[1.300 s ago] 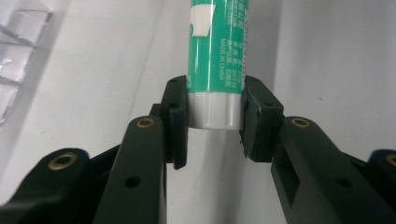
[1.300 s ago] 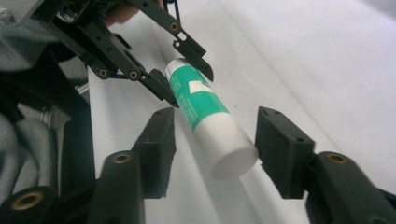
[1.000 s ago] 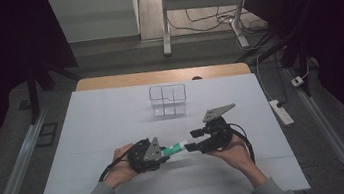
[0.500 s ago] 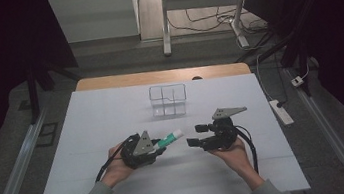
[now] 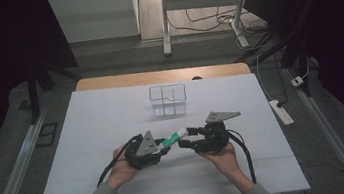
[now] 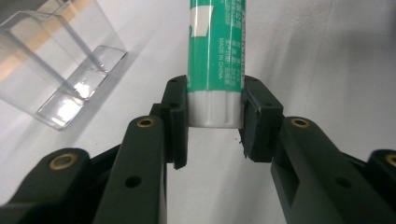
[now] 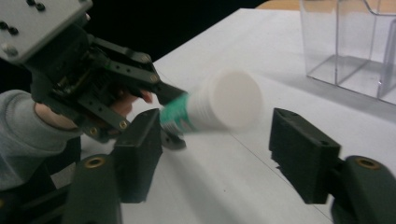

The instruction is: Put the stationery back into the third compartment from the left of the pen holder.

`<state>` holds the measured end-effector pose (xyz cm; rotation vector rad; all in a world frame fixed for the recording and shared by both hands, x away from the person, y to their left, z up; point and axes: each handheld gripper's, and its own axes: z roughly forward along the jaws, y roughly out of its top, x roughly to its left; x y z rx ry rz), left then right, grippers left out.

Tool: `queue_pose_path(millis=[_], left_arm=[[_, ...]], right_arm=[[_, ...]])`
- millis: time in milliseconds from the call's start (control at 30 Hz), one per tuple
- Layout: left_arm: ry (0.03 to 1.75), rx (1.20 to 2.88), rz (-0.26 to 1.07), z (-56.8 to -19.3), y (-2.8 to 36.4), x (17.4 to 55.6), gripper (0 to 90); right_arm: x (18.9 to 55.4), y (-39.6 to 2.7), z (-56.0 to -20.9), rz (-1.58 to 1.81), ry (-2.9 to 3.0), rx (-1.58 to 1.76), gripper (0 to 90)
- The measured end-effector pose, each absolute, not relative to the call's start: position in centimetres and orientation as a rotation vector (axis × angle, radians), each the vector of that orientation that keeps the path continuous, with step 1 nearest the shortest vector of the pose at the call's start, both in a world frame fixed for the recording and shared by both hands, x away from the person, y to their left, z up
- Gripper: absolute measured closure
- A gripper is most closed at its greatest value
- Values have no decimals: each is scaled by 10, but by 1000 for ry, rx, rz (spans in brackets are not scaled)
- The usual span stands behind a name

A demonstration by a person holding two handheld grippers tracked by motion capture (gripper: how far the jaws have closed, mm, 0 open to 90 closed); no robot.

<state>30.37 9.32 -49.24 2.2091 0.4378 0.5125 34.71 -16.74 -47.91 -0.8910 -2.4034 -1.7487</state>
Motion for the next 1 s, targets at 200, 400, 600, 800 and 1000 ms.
queue_pose_path(millis=[200, 400, 600, 800, 1000], left_arm=[[451, 2217, 502, -496, 88, 304, 654], [463, 2238, 487, -500, 83, 305, 652], [461, 2260, 488, -503, 80, 306, 650], [490, 2238, 477, -503, 80, 307, 579], [595, 2241, 437, -503, 89, 314, 388]], right_arm=[[346, -167, -478, -1762, -2410, -892, 473], [347, -169, -477, -1789, -2376, -899, 576], [346, -168, -477, -1802, -2350, -844, 628], [343, -169, -473, -1822, -2378, -807, 644], [346, -179, -469, -1846, -2404, -854, 644]])
